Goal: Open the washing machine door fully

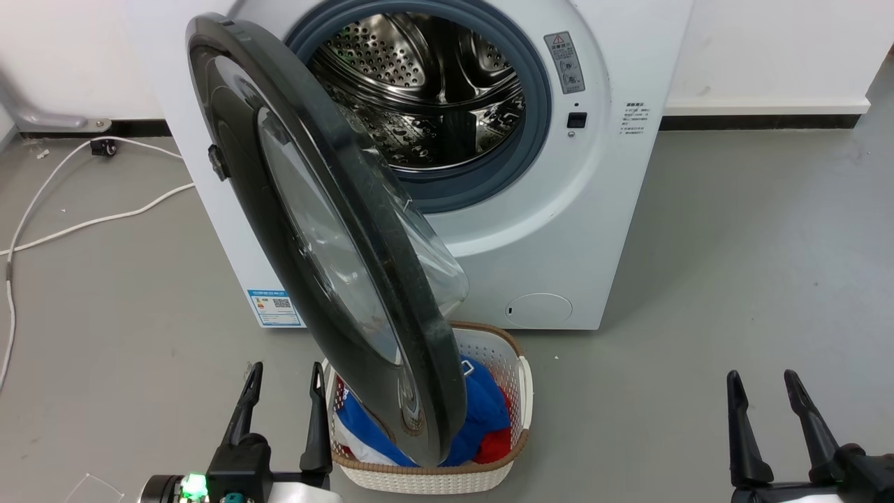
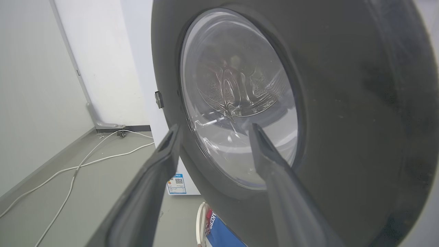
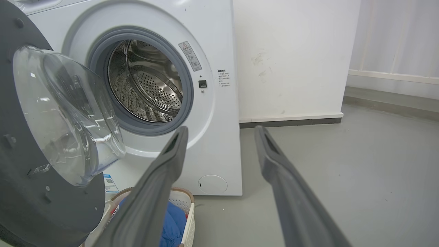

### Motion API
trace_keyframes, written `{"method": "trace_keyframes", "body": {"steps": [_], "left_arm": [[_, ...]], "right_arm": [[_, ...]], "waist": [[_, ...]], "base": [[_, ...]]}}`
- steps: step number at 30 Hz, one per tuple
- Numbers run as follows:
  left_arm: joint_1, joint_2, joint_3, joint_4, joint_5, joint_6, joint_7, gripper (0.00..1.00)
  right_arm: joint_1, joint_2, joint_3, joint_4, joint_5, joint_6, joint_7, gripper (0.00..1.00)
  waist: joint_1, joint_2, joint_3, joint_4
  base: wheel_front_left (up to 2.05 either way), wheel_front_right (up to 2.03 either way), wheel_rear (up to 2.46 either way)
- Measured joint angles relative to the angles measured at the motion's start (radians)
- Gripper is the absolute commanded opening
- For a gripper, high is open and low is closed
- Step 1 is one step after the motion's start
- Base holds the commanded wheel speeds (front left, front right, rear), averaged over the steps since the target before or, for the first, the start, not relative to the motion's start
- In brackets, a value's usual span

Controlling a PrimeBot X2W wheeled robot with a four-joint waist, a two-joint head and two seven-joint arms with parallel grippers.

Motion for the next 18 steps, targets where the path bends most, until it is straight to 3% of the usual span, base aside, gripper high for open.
{"method": "trace_keyframes", "body": {"steps": [7, 8, 9, 10, 18], "left_arm": [[0.003, 0.0, 0.002, 0.008, -0.013, 0.006, 0.0, 1.0], [0.003, 0.0, 0.003, 0.012, -0.016, 0.006, 0.0, 0.87], [0.003, 0.0, 0.004, 0.013, -0.016, 0.01, 0.0, 0.24], [0.003, 0.0, 0.007, 0.015, -0.019, 0.014, 0.0, 0.0], [-0.013, 0.006, 0.048, -0.006, -0.007, 0.027, 0.0, 0.0]], "right_arm": [[0.001, 0.0, 0.001, 0.003, -0.005, 0.0, 0.0, 1.0], [0.001, 0.0, 0.002, 0.003, -0.006, 0.0, 0.0, 1.0], [0.001, 0.0, 0.001, 0.004, -0.006, 0.0, 0.0, 1.0], [0.001, 0.0, 0.002, 0.004, -0.009, 0.0, 0.0, 1.0], [0.002, 0.0, 0.006, 0.008, -0.011, 0.0, 0.0, 1.0]], "waist": [[0.0, 0.0, 0.001, 0.0], [0.0, 0.0, 0.001, 0.001], [0.0, 0.0, 0.001, 0.001], [0.0, 0.0, 0.001, 0.002], [0.0, 0.0, 0.001, 0.003]], "base": [[0.0, 0.0, 0.0], [0.0, 0.0, 0.0], [0.0, 0.0, 0.0], [0.0, 0.0, 0.0], [0.0, 0.0, 0.0]]}}
